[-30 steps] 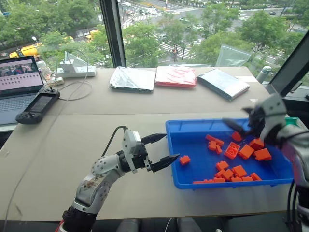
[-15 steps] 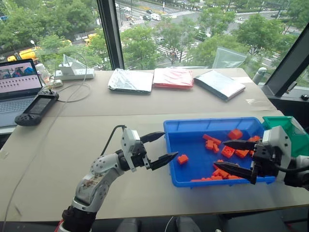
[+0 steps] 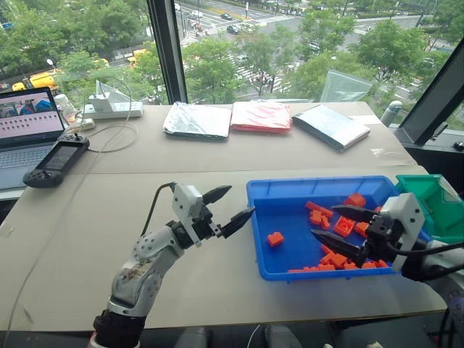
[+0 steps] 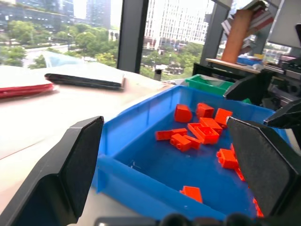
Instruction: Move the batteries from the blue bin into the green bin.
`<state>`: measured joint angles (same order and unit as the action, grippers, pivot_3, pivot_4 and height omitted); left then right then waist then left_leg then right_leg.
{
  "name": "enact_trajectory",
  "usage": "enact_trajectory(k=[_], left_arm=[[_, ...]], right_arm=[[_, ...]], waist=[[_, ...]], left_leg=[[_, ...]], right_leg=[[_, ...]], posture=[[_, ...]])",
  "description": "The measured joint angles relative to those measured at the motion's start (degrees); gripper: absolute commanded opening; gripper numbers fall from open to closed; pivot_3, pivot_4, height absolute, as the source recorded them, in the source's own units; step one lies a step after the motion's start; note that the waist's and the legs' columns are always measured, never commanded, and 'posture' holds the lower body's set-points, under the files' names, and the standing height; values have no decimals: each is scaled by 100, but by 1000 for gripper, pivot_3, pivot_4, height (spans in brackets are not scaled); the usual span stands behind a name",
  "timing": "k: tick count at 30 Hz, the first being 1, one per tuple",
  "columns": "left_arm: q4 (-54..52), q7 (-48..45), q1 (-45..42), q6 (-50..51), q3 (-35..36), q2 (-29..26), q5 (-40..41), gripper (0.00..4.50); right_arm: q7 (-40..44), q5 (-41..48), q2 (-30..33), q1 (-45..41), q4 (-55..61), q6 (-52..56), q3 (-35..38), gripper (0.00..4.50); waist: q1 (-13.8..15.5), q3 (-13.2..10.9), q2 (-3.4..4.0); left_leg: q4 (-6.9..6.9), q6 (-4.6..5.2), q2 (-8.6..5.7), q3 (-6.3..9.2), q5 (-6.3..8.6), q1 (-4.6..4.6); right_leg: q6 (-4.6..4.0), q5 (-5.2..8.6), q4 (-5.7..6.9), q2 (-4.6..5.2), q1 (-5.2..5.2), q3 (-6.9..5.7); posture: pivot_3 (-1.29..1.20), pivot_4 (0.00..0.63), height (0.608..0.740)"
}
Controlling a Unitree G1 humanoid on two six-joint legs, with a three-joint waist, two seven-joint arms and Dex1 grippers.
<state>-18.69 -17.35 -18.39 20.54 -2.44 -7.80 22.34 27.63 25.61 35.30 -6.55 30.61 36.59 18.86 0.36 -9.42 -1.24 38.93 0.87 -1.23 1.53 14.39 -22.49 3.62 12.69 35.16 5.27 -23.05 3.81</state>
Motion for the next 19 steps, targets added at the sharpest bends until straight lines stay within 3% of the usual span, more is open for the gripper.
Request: enact_trajectory(k=[6,11,19], left_arm=[[661,1521,-540,38,355,701,-710,4500],[804,2046,-545,32,403,820,-1122,4500],[804,2135,-524,54,421,826,-1313,4500]], right_arm=[[-2215,-1657,-705,-700,-759,54,-339,4419],[-2555,-2036,-1011,-660,-767,39,-582,4419],[-2541,-2282,-1063,-584,-846,-39,-696,4419]], waist=[[27,2,1],[20,4,3],[-1,4,2]], left_leg=[[-10,-6,-4,0,-3,-23],[-6,-19,-13,-2,-11,-85],[-1,-30,-15,-9,-20,-75]], right_leg=[[-2,-1,3,-1,-27,-1],[-1,-3,28,11,-105,9],[-2,-3,61,7,-107,10]], posture=[[0,150,740],[0,150,740],[0,150,740]])
